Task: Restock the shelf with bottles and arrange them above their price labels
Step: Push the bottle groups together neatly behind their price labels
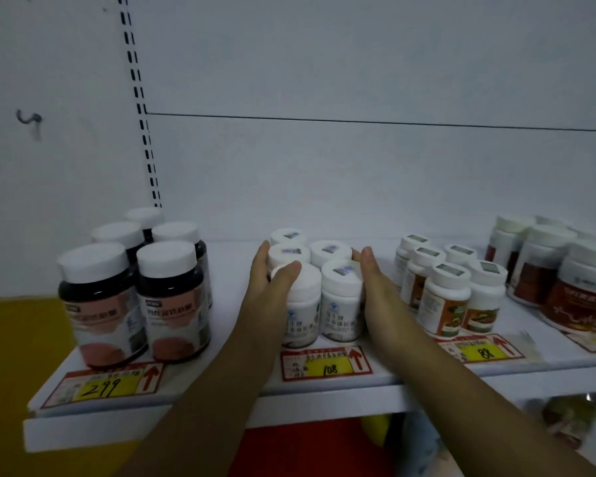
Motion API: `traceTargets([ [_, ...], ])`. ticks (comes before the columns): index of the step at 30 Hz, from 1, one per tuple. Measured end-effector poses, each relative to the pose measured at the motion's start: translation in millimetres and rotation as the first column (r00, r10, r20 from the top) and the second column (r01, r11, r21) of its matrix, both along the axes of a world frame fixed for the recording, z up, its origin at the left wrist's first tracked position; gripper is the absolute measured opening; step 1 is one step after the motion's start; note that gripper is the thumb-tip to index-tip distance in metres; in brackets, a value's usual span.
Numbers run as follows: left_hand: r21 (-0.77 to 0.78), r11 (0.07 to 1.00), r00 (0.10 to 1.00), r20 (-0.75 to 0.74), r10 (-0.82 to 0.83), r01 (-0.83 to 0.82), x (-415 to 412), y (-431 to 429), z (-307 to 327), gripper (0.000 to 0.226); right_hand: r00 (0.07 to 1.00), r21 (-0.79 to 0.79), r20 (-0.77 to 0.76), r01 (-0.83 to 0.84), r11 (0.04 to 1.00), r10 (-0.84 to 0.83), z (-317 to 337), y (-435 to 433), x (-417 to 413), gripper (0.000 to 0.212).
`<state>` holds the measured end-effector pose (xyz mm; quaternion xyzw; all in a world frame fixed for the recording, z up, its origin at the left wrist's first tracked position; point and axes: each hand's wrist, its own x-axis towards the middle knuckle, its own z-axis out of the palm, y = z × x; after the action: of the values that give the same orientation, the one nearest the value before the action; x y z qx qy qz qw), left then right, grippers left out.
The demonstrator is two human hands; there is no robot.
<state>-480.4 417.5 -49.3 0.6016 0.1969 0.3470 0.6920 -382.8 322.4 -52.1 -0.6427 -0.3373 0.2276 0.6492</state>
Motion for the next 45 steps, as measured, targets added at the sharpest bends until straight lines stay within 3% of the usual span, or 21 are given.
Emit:
traceTargets([
  [7,-0.041,0.997,0.998,0.027,-0.061,0.062,0,7,-6,0.037,0.99,-0.029,0.108,0.098,0.995,-0.094,-1,1,-2,0.049],
  [11,-0.035,0.997,0.998,0.027,-0.063,0.064,0,6,-6,0.033,0.987,-0.034,0.117,0.116,0.993,-0.111,-4,1,-1,0.035],
  [18,-0.068,0.998,1.0,0.013,-0.017,0.018,1,5,-6,0.05,0.986,0.031,0.087,0.138,0.99,-0.14,-2,-2,-3,0.029],
  [21,-0.097,0.995,1.0,0.018,-0.011,0.012,3,9,-12,0.058,0.974,0.037,0.157,0.159,0.987,-0.163,-2,-6,-4,0.061],
  [23,-0.105,0.994,1.0,-0.001,-0.018,0.018,4,9,-11,0.069,0.95,0.044,0.256,0.176,0.983,-0.182,1,-7,-5,0.07],
  [25,-0.106,0.994,0.999,-0.008,-0.035,0.034,6,13,-15,0.083,0.939,0.068,0.301,0.152,0.986,-0.166,2,-8,-7,0.066],
  [28,-0.092,0.996,1.0,0.009,-0.01,0.01,8,12,-17,0.086,0.937,0.081,0.312,0.141,0.987,-0.159,1,-8,-8,0.062],
  [32,-0.027,0.998,0.998,-0.016,0.054,-0.055,2,0,-6,0.071,0.939,0.077,0.318,0.111,0.991,-0.13,0,-11,-8,0.049],
  [37,0.005,0.993,0.992,-0.05,0.118,-0.118,-3,-10,0,0.07,0.94,0.134,0.308,0.114,0.984,-0.15,-3,-10,-5,0.058],
  [39,0.085,0.977,0.978,-0.053,0.2,-0.195,-7,-19,6,0.055,0.933,0.149,0.318,0.127,0.981,-0.169,-3,-11,-4,0.061],
  [42,0.267,0.924,0.956,-0.031,0.293,-0.274,-15,-31,9,0.051,0.883,0.193,0.395,0.192,0.962,-0.255,-4,-14,-4,0.065],
  [45,0.498,0.818,0.953,0.067,0.295,-0.289,-35,-45,20,0.047,0.801,0.278,0.465,0.273,0.921,-0.377,4,-17,-12,0.062],
])
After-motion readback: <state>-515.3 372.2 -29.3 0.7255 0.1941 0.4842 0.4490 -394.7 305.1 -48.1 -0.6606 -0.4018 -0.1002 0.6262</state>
